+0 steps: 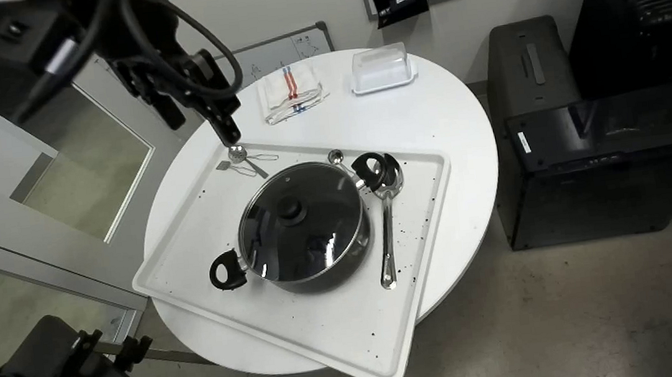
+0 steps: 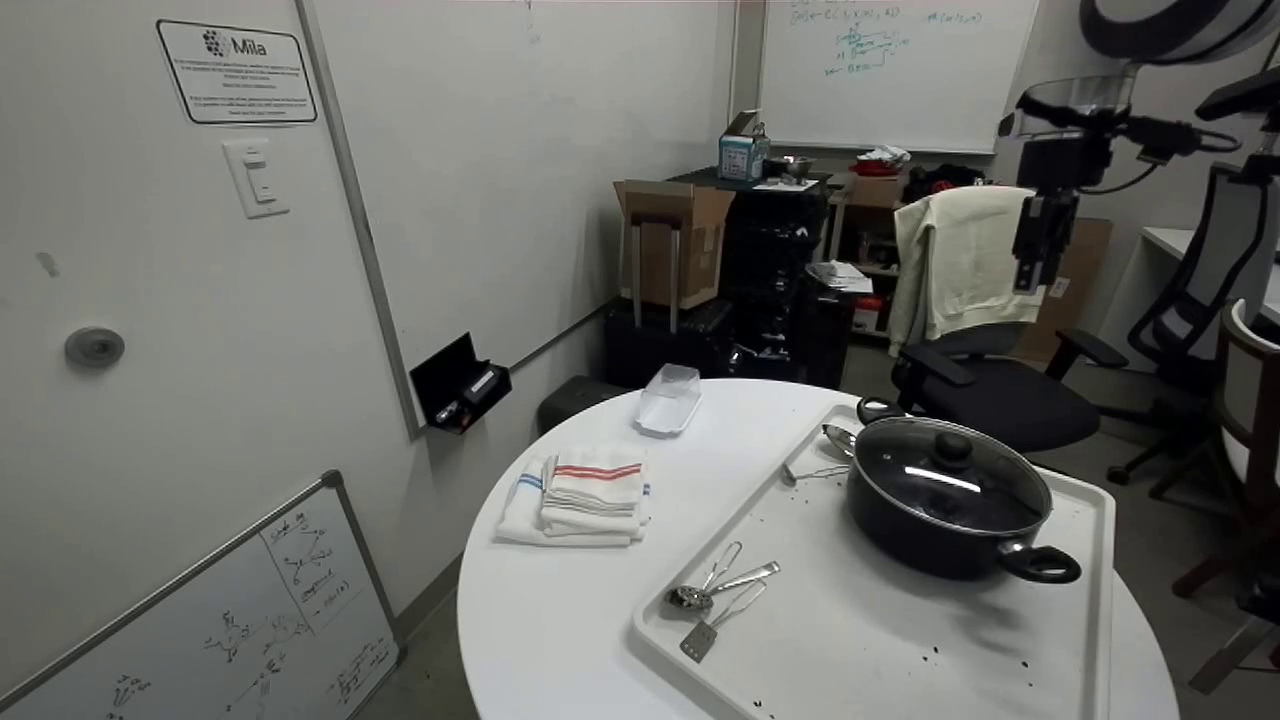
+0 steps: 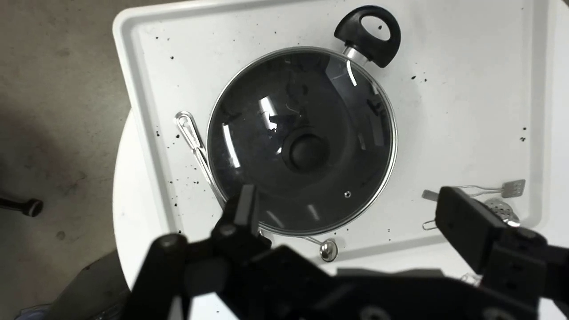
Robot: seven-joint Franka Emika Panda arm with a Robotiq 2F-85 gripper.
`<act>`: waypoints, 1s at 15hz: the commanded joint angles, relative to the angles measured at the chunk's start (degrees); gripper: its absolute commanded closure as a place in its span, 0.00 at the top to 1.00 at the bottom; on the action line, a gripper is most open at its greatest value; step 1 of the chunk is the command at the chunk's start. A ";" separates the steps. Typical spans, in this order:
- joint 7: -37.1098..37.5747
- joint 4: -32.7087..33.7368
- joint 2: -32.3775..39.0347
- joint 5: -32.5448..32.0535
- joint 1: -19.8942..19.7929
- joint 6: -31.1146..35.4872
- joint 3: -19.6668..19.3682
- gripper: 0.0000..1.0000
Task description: Remove the lid from the pot
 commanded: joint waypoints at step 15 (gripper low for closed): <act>7.76 -0.35 22.27 -3.53 0.33 28.66 4.58 1.00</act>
